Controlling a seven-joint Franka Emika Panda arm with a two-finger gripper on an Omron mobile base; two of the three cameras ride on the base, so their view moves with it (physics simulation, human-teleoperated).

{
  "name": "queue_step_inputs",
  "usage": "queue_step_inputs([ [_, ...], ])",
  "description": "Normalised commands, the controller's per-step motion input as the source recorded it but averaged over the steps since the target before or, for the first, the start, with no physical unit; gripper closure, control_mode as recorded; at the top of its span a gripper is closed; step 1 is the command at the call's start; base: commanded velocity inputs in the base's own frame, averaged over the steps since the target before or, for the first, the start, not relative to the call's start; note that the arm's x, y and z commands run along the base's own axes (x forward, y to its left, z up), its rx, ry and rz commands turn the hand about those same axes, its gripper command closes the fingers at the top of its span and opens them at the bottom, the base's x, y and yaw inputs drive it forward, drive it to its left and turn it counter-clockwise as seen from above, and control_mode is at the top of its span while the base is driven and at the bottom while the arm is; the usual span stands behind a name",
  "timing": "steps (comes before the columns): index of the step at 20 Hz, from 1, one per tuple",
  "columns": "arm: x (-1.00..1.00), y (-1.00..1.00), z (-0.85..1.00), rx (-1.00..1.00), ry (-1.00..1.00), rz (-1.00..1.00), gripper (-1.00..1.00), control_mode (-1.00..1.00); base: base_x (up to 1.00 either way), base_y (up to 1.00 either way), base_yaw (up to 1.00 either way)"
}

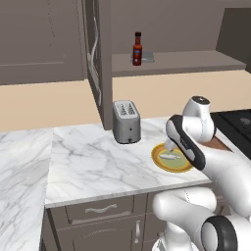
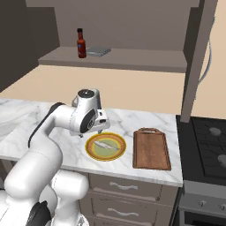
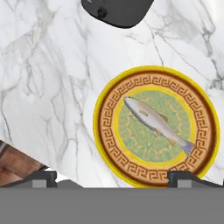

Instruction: Pick the fish from the plate and place it on the cutting board. Then pick the condiment bottle from the cabinet and place it next to the cutting board.

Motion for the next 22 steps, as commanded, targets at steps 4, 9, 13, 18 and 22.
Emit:
queue_step_inputs([
  [4, 0.08, -0.1, -0.18, 0.0, 0.0, 0.03, -1.0, -1.0, 0.0, 0.0, 0.0],
  [9, 0.07, -0.07, -0.22, 0.0, 0.0, 0.03, -1.0, -1.0, 0.0, 0.0, 0.0],
  [13, 0.04, -0.05, -0.23, 0.0, 0.0, 0.03, -1.0, -1.0, 0.0, 0.0, 0.0],
  [18, 0.09, -0.07, -0.19, 0.0, 0.0, 0.03, -1.0, -1.0, 0.0, 0.0, 0.0],
  [22, 0.16, -0.07, -0.18, 0.0, 0.0, 0.03, -1.0, -1.0, 0.0, 0.0, 0.0],
])
